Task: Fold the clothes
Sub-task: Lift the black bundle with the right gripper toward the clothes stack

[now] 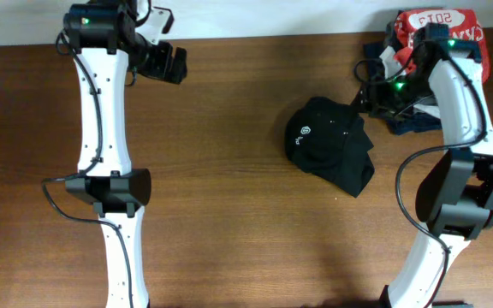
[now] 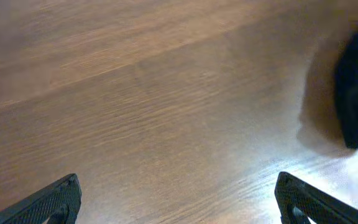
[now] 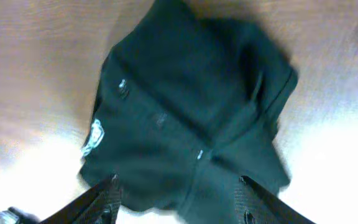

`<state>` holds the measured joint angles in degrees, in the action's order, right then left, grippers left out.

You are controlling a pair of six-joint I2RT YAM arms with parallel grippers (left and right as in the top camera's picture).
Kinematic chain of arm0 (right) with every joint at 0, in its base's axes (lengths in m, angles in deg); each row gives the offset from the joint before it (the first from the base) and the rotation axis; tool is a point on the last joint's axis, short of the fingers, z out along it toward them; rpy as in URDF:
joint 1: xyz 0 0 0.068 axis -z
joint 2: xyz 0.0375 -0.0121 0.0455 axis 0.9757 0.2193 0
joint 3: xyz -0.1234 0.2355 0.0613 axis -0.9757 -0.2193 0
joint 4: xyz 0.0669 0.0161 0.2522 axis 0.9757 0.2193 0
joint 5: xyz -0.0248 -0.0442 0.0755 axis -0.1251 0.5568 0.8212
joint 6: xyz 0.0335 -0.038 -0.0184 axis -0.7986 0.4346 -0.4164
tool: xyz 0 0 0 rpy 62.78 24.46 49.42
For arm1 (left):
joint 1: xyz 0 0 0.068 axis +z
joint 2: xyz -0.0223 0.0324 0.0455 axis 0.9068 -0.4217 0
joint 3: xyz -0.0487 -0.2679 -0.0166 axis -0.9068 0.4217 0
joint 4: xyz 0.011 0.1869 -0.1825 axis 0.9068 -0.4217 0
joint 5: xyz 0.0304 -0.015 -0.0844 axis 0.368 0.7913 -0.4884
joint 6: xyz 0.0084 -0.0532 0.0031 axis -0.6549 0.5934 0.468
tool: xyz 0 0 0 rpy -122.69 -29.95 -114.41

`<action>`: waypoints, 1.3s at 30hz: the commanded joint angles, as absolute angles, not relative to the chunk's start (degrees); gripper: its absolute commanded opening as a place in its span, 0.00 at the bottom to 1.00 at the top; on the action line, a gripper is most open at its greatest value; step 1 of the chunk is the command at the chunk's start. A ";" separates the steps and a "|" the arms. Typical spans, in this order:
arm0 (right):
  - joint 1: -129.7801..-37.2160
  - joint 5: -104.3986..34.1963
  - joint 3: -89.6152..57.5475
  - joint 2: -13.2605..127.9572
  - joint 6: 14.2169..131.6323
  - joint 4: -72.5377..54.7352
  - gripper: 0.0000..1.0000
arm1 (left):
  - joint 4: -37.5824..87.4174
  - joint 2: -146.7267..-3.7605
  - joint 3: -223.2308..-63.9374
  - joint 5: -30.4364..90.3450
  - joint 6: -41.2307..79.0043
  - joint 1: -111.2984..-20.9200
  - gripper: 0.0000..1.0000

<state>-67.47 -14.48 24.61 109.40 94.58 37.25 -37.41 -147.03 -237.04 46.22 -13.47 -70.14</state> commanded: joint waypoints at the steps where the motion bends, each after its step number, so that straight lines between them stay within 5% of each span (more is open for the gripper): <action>1: -68.03 -13.63 25.18 108.46 93.10 40.83 0.61 | -36.97 -147.64 -237.00 43.68 -17.25 -71.10 0.99; 18: -68.06 -21.30 3.25 108.44 70.54 28.09 0.65 | -35.66 -148.02 -237.00 43.83 -17.23 -71.26 0.99; 27: -71.07 -6.87 -9.40 108.44 69.34 7.22 0.87 | -34.74 -148.04 -237.00 43.81 -17.23 -71.26 0.99; 31: -74.48 -6.48 -10.21 108.46 69.25 3.44 0.87 | -34.59 -148.04 -237.00 43.81 -17.23 -71.30 0.99; 34: -76.97 -6.52 -10.21 108.48 67.11 0.95 0.73 | -34.57 -148.04 -237.00 43.83 -17.23 -71.30 0.99; 36: -78.66 -6.72 -10.21 108.55 65.65 -1.28 0.34 | -34.54 -148.04 -236.98 43.81 -17.23 -71.30 0.99; 39: -80.82 -8.10 -10.21 108.57 62.43 -4.52 0.04 | -34.57 -148.04 -237.00 43.81 -17.23 -71.30 0.99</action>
<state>-78.81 -7.51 -9.51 107.56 65.91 -2.49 -34.70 -147.03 -237.04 44.49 -16.31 -71.41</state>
